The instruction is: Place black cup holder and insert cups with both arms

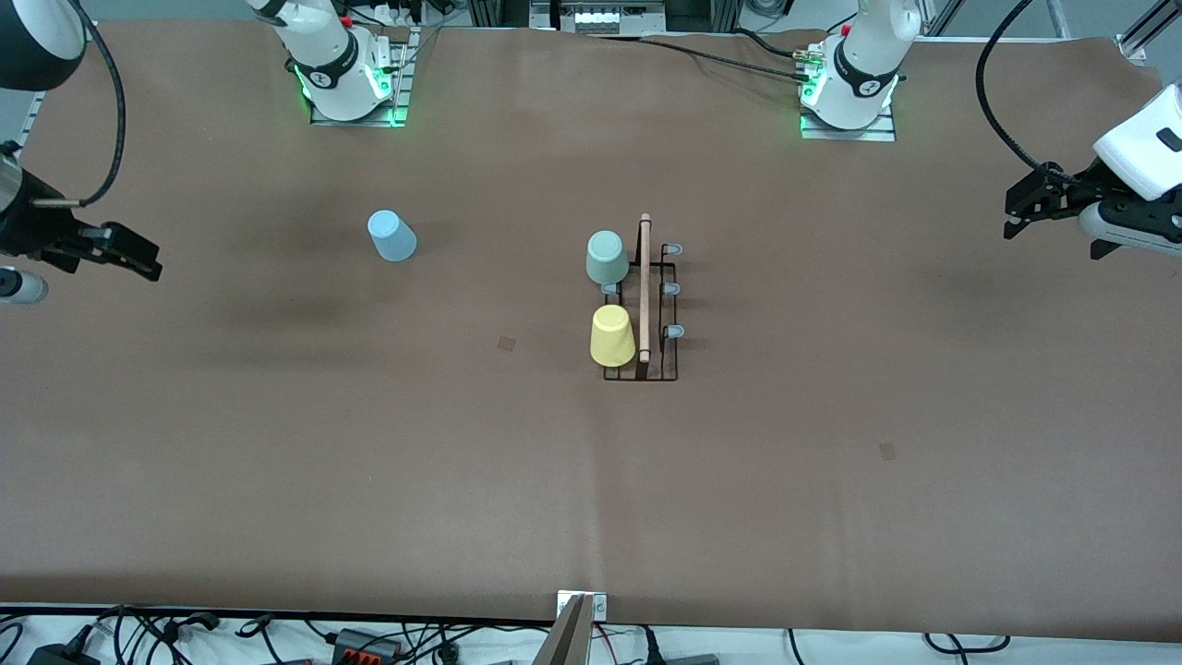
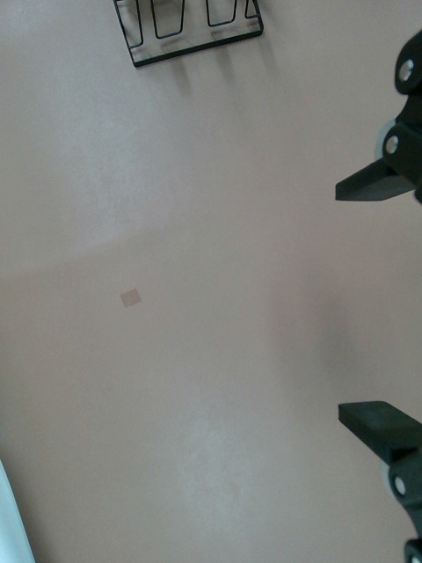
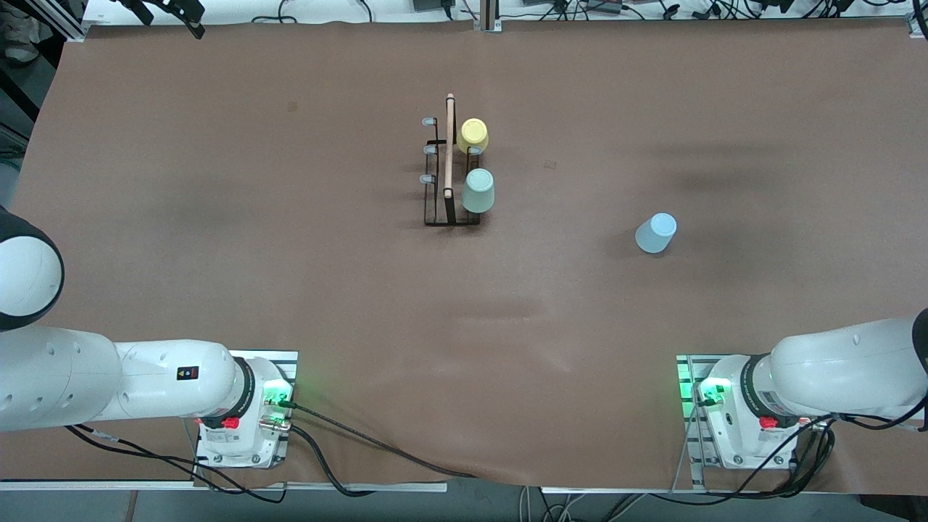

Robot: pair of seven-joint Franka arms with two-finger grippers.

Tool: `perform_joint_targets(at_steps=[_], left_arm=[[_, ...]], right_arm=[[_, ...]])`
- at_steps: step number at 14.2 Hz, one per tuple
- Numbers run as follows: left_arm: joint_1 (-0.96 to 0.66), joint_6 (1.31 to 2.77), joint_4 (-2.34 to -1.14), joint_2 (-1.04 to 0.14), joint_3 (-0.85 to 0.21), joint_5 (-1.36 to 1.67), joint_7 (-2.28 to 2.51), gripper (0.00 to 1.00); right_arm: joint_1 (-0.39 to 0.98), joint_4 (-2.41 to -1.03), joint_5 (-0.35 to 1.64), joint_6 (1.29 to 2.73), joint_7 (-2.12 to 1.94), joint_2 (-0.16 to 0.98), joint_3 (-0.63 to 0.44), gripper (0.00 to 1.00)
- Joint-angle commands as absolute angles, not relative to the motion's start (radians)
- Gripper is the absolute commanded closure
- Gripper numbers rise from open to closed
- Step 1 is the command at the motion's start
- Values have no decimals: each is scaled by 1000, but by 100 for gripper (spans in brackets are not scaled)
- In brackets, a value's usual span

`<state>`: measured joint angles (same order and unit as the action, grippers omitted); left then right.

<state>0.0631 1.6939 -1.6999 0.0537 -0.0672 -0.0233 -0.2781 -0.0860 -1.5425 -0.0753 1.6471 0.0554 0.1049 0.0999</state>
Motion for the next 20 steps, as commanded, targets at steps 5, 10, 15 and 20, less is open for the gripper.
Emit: perform_joint_targets(at_steps=[5,10,15,20], left_arm=[[66,1686,-1674,40,-67,-15,-299,0],[66,1686,-1674,40,-67,-15,-299,0],[66,1686,-1674,40,-67,-15,-296,0],[67,1686,-1675,40,-67,-15,-293,0]], right_arm=[[-92,-1545,-20,1609,38,94,123,0],[-94,-1545,29,1579,107,87,121,0],[-94,-1545,26,1580,98,87,123,0],[-95,-1545,26,1580,98,89,123,0]])
